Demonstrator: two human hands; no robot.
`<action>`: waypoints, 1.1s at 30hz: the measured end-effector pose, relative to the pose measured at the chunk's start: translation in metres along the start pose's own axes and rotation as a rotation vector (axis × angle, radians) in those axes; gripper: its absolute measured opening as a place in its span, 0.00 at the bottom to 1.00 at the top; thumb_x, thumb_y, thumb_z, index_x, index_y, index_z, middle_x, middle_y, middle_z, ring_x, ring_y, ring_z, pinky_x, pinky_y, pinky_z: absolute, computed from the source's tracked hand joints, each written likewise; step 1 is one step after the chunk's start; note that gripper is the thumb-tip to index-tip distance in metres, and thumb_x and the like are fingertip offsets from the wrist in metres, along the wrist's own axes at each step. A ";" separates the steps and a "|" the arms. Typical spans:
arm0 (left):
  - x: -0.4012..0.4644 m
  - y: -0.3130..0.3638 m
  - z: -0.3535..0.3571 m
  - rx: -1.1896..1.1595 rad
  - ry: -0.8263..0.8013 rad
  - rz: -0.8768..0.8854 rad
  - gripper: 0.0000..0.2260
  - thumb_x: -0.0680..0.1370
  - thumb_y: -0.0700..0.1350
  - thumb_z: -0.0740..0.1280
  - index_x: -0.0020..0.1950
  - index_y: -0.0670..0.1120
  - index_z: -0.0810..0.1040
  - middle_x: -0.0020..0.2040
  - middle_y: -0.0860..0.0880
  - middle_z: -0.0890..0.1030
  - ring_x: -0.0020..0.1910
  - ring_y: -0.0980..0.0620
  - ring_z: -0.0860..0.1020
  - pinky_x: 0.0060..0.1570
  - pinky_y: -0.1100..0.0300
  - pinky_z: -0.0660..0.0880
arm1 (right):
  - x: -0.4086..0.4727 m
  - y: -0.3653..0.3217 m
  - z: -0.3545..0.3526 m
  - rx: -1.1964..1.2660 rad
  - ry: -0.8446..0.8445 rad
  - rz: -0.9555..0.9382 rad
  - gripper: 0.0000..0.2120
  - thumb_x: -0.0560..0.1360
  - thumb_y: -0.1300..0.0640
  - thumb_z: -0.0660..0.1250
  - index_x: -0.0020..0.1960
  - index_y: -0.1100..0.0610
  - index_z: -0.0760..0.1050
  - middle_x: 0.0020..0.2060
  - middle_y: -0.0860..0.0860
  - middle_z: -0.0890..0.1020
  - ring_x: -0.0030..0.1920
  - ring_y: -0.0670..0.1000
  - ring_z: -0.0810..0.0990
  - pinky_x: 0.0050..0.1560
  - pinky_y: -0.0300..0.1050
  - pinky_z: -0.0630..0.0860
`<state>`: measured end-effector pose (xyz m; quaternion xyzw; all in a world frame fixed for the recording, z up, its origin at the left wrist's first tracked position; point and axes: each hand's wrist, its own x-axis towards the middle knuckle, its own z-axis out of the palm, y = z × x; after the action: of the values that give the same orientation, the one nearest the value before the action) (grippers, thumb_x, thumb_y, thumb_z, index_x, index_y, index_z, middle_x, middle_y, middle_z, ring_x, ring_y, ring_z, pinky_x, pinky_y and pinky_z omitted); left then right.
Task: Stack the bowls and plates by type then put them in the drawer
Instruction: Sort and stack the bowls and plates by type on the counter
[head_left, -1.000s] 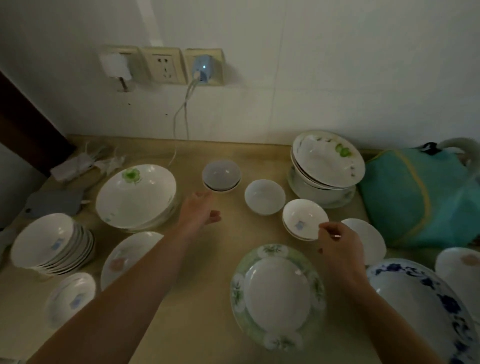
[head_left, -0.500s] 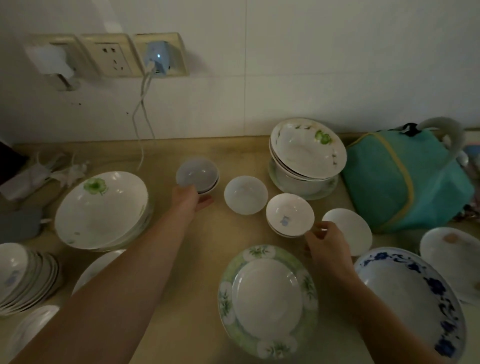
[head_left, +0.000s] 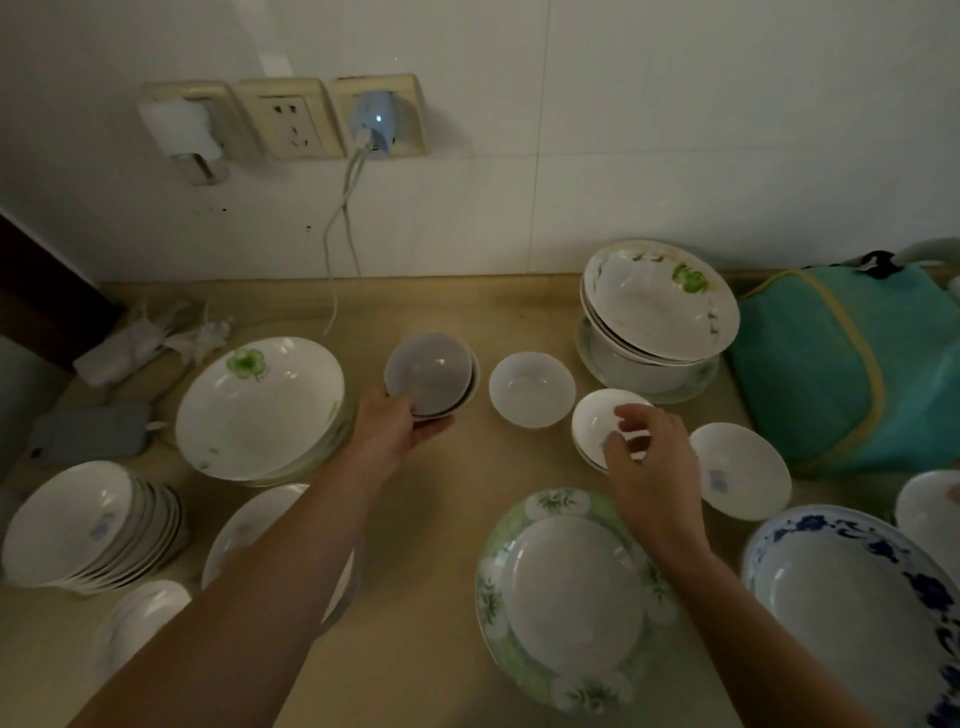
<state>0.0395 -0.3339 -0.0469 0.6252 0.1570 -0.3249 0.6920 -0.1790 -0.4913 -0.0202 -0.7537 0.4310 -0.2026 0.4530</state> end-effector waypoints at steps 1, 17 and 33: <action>-0.008 0.002 -0.003 0.008 -0.035 0.012 0.24 0.79 0.28 0.55 0.75 0.38 0.65 0.70 0.39 0.69 0.55 0.34 0.81 0.41 0.50 0.85 | 0.000 -0.007 0.005 0.036 -0.057 -0.024 0.11 0.81 0.57 0.66 0.60 0.44 0.73 0.56 0.42 0.77 0.51 0.46 0.79 0.41 0.30 0.72; -0.149 0.029 -0.157 0.005 0.130 0.479 0.19 0.77 0.38 0.62 0.67 0.45 0.76 0.62 0.41 0.79 0.53 0.39 0.84 0.44 0.43 0.83 | -0.076 -0.101 0.118 0.312 -0.765 -0.192 0.25 0.78 0.40 0.65 0.73 0.42 0.68 0.50 0.31 0.80 0.46 0.44 0.86 0.40 0.42 0.83; -0.158 0.010 -0.430 -0.125 0.518 0.396 0.21 0.82 0.36 0.61 0.74 0.51 0.70 0.62 0.44 0.75 0.49 0.40 0.85 0.40 0.54 0.83 | -0.180 -0.183 0.277 -0.060 -0.754 -0.419 0.38 0.72 0.43 0.75 0.77 0.50 0.64 0.71 0.50 0.70 0.70 0.52 0.70 0.67 0.52 0.74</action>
<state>0.0103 0.1225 -0.0139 0.6618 0.2228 -0.0039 0.7158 0.0003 -0.1604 0.0116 -0.8589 0.0788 0.0120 0.5059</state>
